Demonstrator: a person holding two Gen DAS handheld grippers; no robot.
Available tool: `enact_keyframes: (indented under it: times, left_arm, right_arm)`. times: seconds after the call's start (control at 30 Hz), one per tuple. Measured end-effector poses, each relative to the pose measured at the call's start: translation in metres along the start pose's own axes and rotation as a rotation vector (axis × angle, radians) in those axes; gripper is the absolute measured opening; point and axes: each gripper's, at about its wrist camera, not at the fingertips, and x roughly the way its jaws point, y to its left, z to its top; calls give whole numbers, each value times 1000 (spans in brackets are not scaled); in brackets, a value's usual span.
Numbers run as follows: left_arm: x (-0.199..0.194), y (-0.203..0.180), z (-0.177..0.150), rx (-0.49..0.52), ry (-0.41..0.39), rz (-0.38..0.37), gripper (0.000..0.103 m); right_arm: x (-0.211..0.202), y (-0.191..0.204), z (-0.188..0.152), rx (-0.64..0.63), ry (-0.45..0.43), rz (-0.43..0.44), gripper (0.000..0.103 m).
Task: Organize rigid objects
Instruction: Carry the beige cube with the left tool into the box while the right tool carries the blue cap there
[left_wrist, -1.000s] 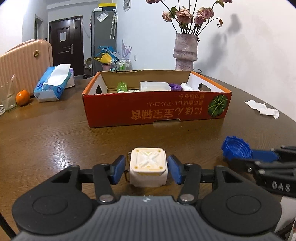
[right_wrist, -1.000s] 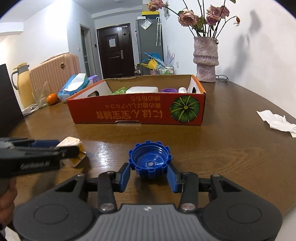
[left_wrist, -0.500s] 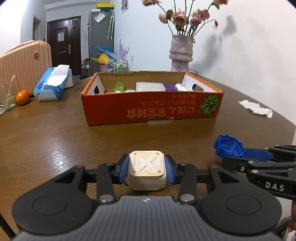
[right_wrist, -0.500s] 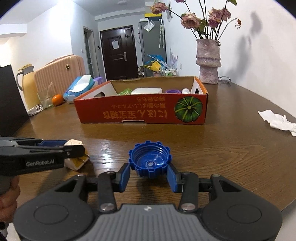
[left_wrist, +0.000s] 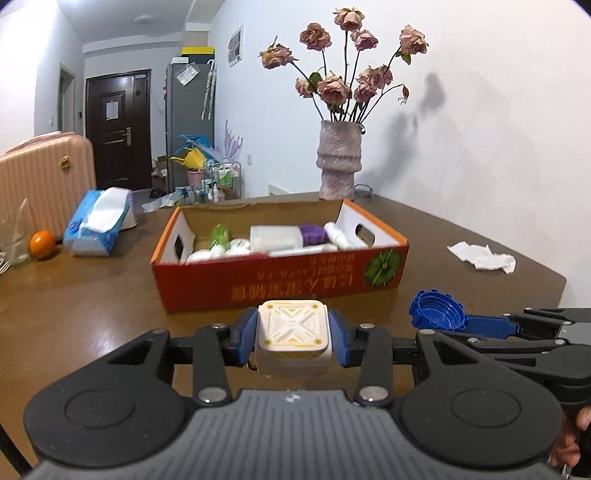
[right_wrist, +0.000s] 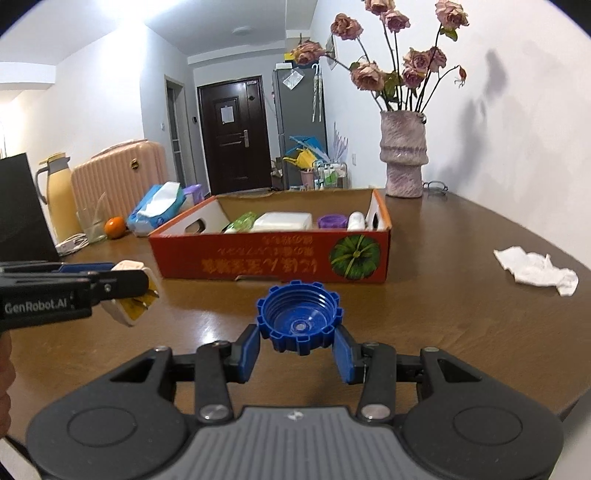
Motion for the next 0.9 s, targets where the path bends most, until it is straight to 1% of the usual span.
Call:
enact_keyframes:
  times: [0.13, 0.23, 0.43, 0.57, 0.7, 0.8, 0.9]
  left_arm:
    - [31, 1, 31, 5, -17, -29, 42]
    - [64, 1, 57, 5, -17, -51, 42]
    - [135, 1, 90, -9, 34, -107, 42]
    - [176, 1, 96, -19, 84, -130, 42]
    - [209, 3, 93, -37, 140, -160, 42]
    - [223, 6, 89, -59, 163, -186, 45]
    - [229, 7, 88, -42, 167, -174, 47]
  right_arm:
    - [20, -17, 27, -7, -28, -14, 42]
    - [44, -32, 50, -11, -52, -27, 42]
    - [99, -50, 86, -40, -69, -27, 42]
    - [137, -56, 98, -71, -42, -15, 42]
    - [167, -58, 99, -96, -3, 2, 42]
    - [180, -59, 94, -91, 11, 16, 49]
    - [182, -60, 93, -89, -8, 28, 51]
